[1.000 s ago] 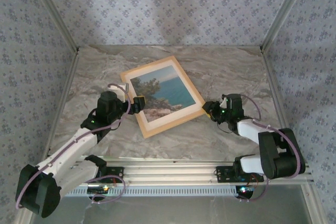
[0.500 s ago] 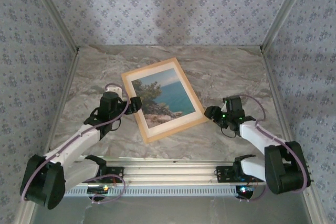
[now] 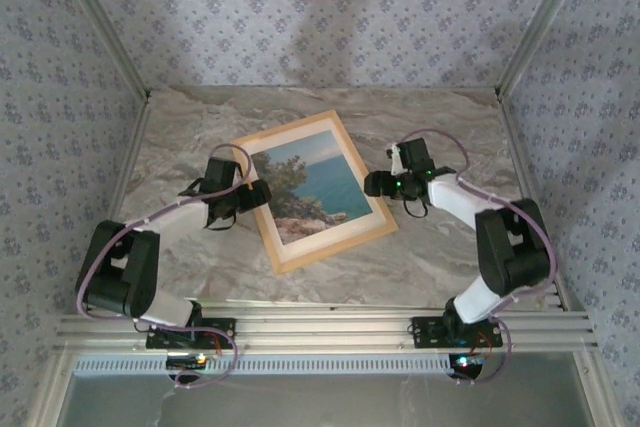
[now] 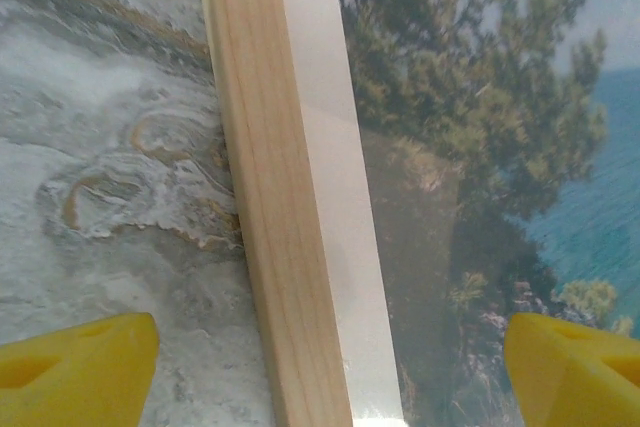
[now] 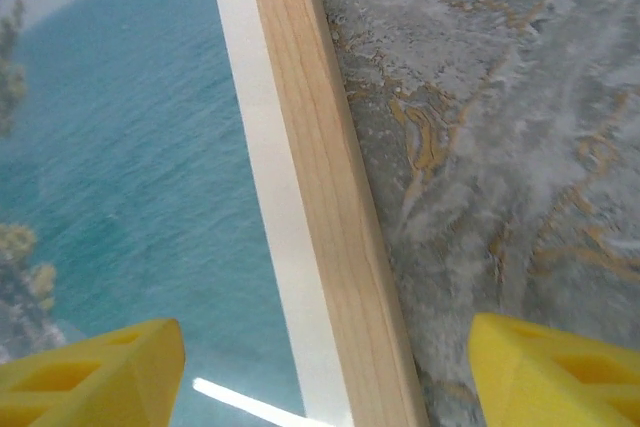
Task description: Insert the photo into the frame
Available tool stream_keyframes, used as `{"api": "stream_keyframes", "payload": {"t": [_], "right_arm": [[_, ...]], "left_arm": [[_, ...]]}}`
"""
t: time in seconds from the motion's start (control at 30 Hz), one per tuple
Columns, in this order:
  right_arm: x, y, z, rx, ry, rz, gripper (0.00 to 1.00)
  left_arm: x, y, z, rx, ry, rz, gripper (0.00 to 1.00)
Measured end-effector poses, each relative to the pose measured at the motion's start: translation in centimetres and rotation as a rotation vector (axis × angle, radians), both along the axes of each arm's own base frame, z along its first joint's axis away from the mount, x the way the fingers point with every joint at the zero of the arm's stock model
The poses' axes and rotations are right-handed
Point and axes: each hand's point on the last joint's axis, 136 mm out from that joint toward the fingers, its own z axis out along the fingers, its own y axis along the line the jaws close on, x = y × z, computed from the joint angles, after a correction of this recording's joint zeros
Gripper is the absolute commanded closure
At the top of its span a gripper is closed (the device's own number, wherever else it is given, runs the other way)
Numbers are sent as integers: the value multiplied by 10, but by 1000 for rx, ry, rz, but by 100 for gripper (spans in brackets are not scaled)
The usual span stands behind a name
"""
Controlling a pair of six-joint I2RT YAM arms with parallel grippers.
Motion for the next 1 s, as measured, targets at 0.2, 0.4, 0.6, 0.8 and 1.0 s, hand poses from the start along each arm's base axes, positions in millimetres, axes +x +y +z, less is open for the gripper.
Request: {"api": "stream_keyframes", "payload": {"t": [0.2,0.4,0.6,0.8,1.0], "right_arm": [[3,2,-29,-54,73,55,24],[-1,4,-33,-52,92,87,25],[-17,7,-32,-15,100,109,27],[-52,1,-32,12,122,117,28],[-96,4,-31,57,165,110,29]], "left_arm": [[8,-5,-7,-1,29,-7,14],[11,-11,-16,-19,57,-28,18],[14,-24,-16,-48,57,-63,21],[20,-36,-14,-60,57,-89,23],[40,-48,-9,-66,41,-115,23]]}}
